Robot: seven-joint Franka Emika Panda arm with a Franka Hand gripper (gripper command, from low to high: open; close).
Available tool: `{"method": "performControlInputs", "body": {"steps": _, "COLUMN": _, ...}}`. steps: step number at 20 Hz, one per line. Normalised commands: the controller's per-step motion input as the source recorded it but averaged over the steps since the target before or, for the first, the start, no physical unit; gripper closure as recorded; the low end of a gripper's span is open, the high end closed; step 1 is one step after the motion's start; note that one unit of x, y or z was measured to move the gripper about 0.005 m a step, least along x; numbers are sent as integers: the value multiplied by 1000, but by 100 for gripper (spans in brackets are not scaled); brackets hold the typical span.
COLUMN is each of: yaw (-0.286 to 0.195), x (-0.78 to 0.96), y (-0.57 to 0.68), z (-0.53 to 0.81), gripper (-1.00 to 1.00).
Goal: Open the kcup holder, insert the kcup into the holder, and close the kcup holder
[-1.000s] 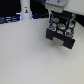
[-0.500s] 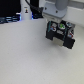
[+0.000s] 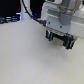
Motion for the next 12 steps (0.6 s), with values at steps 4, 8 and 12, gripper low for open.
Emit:
{"method": "performControlInputs", "body": {"steps": 4, "yaw": 260, "x": 24, "y": 117, "z": -203, "gripper": -100}}
{"method": "performControlInputs", "body": {"steps": 8, "yaw": 262, "x": -127, "y": 81, "z": -149, "gripper": -100}}
{"method": "performControlInputs", "body": {"steps": 12, "yaw": 176, "x": -248, "y": 252, "z": -16, "gripper": -100}}
